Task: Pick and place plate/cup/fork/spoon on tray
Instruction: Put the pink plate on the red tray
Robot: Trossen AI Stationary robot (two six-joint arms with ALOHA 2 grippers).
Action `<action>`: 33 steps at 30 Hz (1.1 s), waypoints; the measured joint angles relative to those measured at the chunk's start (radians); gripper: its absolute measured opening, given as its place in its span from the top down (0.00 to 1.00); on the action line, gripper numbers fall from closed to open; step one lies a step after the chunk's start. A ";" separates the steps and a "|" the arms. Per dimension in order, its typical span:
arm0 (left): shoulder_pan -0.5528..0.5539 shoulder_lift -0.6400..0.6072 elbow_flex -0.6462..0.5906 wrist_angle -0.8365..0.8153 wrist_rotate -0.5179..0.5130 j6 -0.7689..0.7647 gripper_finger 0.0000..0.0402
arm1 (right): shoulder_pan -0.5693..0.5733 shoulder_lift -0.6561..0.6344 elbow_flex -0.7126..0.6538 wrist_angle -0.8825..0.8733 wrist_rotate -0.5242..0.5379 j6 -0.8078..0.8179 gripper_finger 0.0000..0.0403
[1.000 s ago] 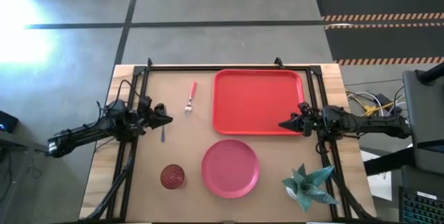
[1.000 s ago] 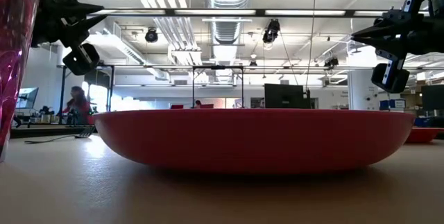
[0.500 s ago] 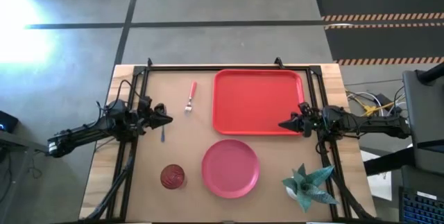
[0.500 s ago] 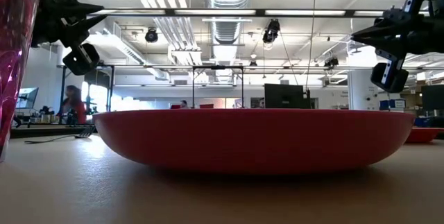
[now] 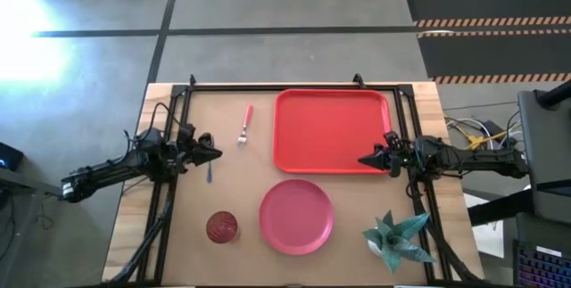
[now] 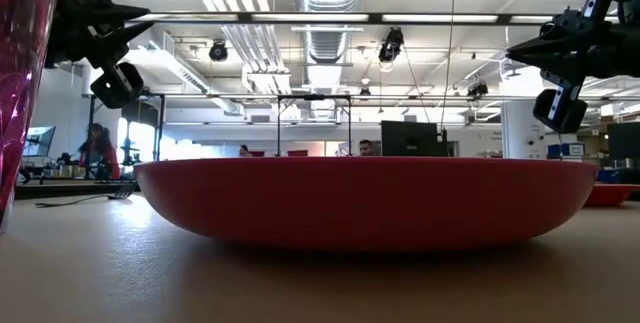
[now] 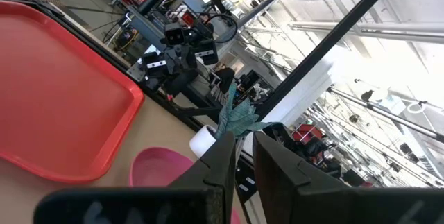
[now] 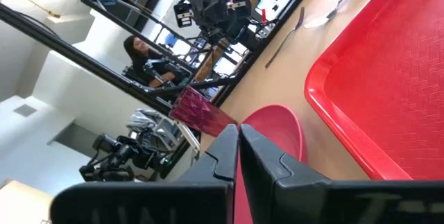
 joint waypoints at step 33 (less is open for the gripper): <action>-0.001 0.002 0.064 0.180 -0.097 0.035 0.92 | 0.000 0.000 0.000 0.046 0.016 -0.076 0.98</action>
